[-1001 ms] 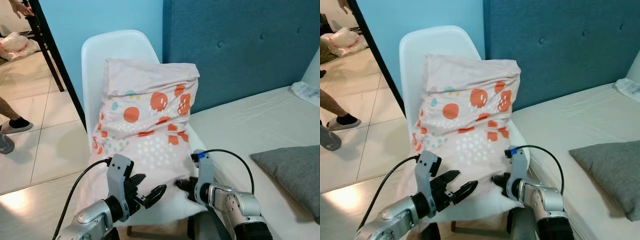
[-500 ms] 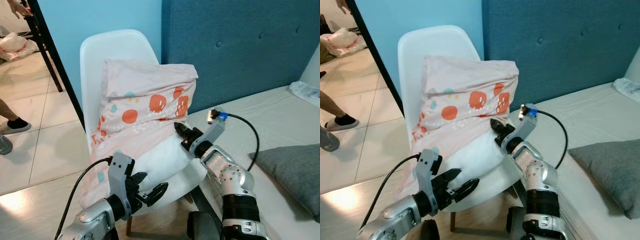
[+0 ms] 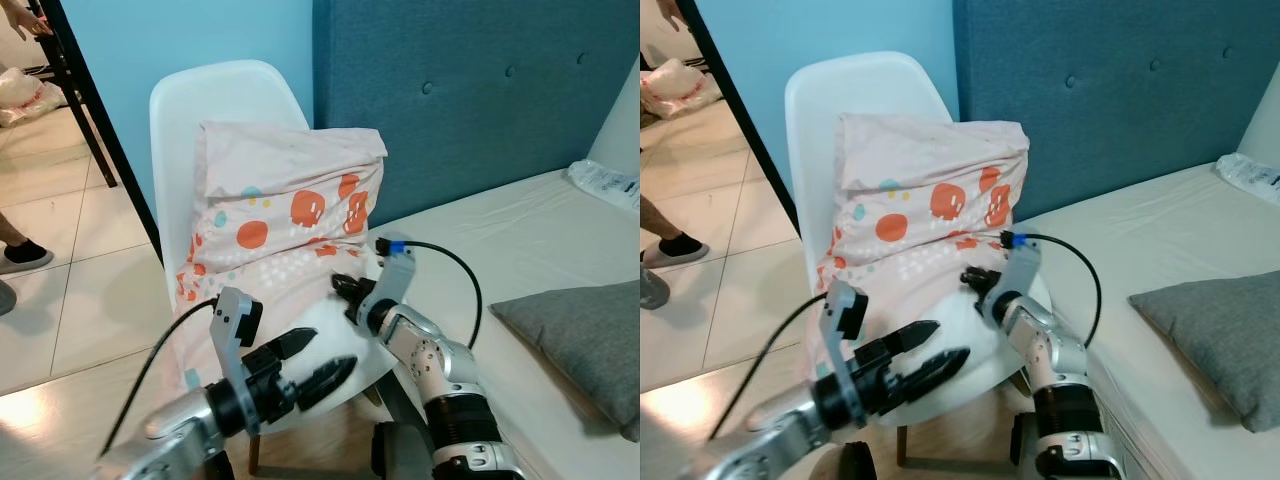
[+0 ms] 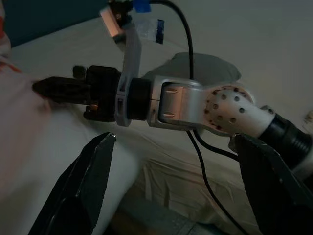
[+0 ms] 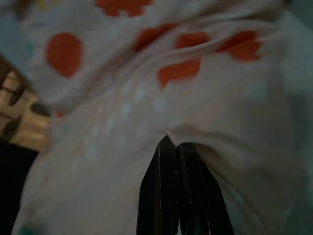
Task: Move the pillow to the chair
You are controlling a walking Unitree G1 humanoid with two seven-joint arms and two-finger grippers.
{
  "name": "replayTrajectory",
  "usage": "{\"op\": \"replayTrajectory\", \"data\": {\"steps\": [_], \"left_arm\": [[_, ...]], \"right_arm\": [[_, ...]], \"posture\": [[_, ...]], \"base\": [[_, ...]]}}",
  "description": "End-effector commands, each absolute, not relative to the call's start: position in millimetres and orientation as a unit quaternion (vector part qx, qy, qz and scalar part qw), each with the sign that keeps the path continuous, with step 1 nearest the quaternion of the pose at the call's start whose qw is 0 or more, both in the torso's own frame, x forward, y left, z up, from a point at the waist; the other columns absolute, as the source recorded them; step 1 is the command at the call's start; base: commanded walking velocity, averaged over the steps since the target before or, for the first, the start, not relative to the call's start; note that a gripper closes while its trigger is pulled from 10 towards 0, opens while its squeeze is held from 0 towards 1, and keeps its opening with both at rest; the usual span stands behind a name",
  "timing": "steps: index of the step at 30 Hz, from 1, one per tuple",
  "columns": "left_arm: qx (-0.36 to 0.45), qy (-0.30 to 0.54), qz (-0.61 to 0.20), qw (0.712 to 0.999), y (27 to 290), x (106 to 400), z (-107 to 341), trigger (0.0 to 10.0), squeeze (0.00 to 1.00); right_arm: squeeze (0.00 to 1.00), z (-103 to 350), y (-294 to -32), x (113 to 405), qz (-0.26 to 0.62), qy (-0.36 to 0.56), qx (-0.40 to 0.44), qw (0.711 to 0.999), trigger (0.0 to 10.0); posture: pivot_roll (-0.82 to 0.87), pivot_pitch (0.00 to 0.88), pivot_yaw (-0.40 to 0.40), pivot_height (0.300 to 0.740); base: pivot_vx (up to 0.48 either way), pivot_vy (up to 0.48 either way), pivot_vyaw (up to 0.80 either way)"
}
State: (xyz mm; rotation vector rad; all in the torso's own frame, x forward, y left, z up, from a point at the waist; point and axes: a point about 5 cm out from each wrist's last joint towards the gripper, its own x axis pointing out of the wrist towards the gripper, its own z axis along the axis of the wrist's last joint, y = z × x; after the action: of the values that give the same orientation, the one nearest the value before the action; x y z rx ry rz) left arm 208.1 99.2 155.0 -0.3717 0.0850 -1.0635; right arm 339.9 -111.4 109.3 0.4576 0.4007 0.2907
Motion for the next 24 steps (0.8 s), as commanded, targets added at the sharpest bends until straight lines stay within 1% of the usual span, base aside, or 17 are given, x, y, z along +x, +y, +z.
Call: {"op": "replayTrajectory", "data": {"steps": [1,2,3,6,8,9,10,12,13,14,17,22,24], "left_arm": [[-0.097,0.069,-0.545,0.830,101.7,199.0,148.4,10.0,0.00],[-0.097,0.069,-0.545,0.830,101.7,199.0,148.4,10.0,0.00],[-0.070,0.076,-0.547,0.831,102.3,198.3,144.5,10.0,0.00],[-0.050,0.080,-0.542,0.835,101.9,199.0,140.5,10.0,0.00],[0.005,0.086,-0.516,0.852,96.5,204.2,127.2,10.0,0.00],[0.022,0.085,-0.508,0.857,93.9,205.8,123.4,10.0,0.00],[0.022,0.085,-0.508,0.857,93.9,205.8,123.4,10.0,0.00],[0.066,0.080,-0.487,0.867,88.0,210.3,116.4,10.0,0.00],[0.066,0.080,-0.487,0.867,88.0,210.3,116.4,10.0,0.00],[0.096,0.073,-0.474,0.872,82.4,213.6,111.7,10.0,0.00],[0.126,0.072,-0.469,0.871,78.1,215.4,106.6,10.0,0.00],[0.213,0.058,-0.492,0.842,71.6,215.4,96.1,10.0,0.00],[0.225,0.054,-0.494,0.838,71.5,215.9,95.4,10.0,0.00]], "right_arm": [[0.00,118.1,-123.3,345.2,0.120,0.169,0.262,0.943,0.0],[0.00,118.1,-123.3,345.2,0.120,0.169,0.262,0.943,0.0],[0.00,122.5,-126.7,347.4,0.117,0.160,0.275,0.941,0.0],[0.00,126.9,-129.1,349.3,0.115,0.151,0.289,0.938,0.0],[0.00,137.3,-130.6,352.3,0.124,0.136,0.319,0.930,0.0],[0.00,140.1,-130.1,352.8,0.128,0.133,0.325,0.927,0.0],[0.00,140.1,-130.1,352.8,0.128,0.133,0.325,0.927,0.0],[0.00,145.3,-128.8,354.1,0.134,0.129,0.335,0.924,0.0],[0.00,145.3,-128.8,354.1,0.134,0.129,0.335,0.924,0.0],[0.00,148.6,-127.4,354.9,0.137,0.127,0.335,0.923,0.0],[0.00,149.6,-126.4,354.9,0.141,0.130,0.328,0.925,0.0],[0.00,146.2,-127.6,354.8,0.132,0.146,0.299,0.934,0.0],[0.00,145.3,-128.2,354.8,0.129,0.148,0.296,0.935,0.0]], "posture": [[0.02,0.066,0.021,0.564],[0.02,0.066,0.021,0.564],[0.02,0.065,0.024,0.564],[0.02,0.066,0.025,0.564],[0.02,0.066,0.025,0.564],[0.02,0.066,0.025,0.564],[0.02,0.066,0.025,0.564],[0.02,0.067,0.024,0.564],[0.02,0.067,0.024,0.564],[0.02,0.067,0.024,0.564],[0.02,0.067,0.025,0.564],[0.01,0.067,0.025,0.564],[0.01,0.067,0.025,0.564]], "base": [[0.000,0.000,0.00],[0.000,0.000,0.00],[0.000,0.000,0.00],[0.000,0.000,0.00],[0.000,0.000,0.00],[0.000,0.000,0.00],[0.000,0.000,0.00],[0.000,0.000,0.00],[0.000,0.000,0.00],[0.000,0.000,0.00],[0.000,0.000,0.00],[0.000,0.000,0.00],[0.000,0.000,0.00]]}}
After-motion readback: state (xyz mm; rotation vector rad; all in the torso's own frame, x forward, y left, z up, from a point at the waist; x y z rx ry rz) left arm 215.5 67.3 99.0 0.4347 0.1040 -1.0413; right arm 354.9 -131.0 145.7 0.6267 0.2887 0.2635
